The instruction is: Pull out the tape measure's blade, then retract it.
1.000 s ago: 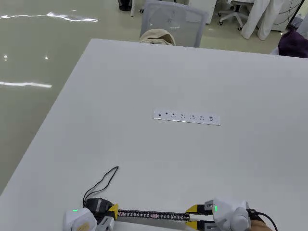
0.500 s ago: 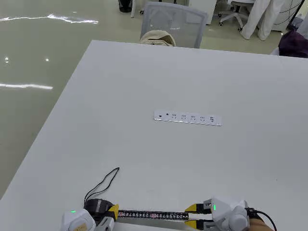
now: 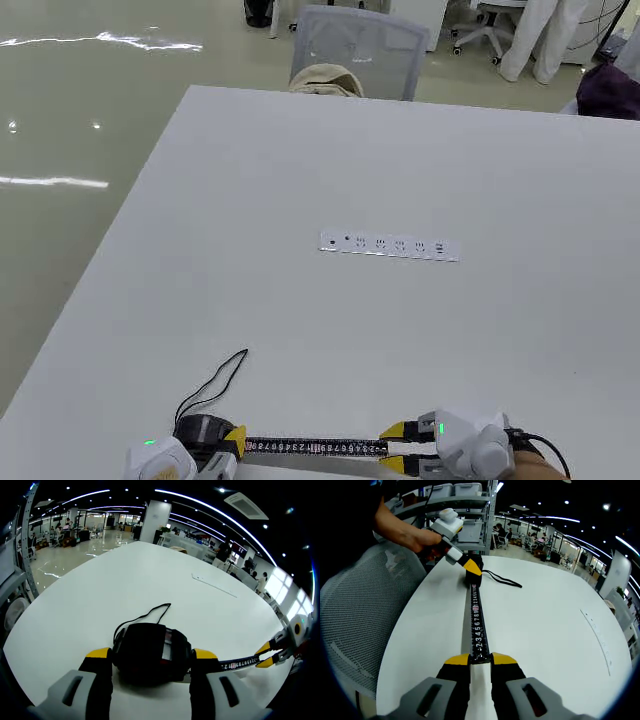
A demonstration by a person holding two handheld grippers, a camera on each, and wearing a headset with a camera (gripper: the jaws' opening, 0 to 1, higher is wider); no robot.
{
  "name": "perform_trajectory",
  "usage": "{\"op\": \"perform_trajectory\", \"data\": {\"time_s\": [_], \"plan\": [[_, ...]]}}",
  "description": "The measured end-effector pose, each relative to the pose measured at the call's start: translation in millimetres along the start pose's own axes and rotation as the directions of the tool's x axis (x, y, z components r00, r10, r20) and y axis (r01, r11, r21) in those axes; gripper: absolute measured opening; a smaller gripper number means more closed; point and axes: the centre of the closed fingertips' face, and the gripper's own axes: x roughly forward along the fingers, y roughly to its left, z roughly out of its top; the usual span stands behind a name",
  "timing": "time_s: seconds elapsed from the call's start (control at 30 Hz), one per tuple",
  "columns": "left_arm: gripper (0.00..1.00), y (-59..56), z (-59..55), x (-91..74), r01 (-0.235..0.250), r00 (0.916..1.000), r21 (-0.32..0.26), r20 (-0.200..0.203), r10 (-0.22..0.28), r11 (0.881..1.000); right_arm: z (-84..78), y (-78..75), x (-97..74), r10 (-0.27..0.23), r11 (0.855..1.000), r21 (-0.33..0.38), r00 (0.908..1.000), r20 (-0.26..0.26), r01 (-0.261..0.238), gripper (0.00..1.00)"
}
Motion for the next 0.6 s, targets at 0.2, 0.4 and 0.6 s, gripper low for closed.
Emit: {"op": "perform_trajectory", "data": {"time_s": [0.2, 0.4, 0.6], "plan": [[0.59, 0.9, 0.5, -0.1, 0.002, 1.0000, -0.007, -0.002, -0.002, 1.000, 3.7, -0.1, 1.0, 0.002, 1.000, -0.002, 1.0000, 0.002, -0.002, 0.13], [0.59, 0.9, 1.0, -0.7, 0.005, 1.0000, -0.011, -0.002, -0.005, 1.000, 7.1, -0.7, 2.9, 0.003, 1.000, -0.004, 1.0000, 0.005, -0.003, 0.13], [0.59, 1.8, 0.6, 0.3, 0.010, 0.9999, -0.015, 0.002, -0.010, 1.000, 10.0, -0.9, 5.2, 0.008, 1.000, -0.007, 0.9999, 0.009, -0.008, 0.13]]}}
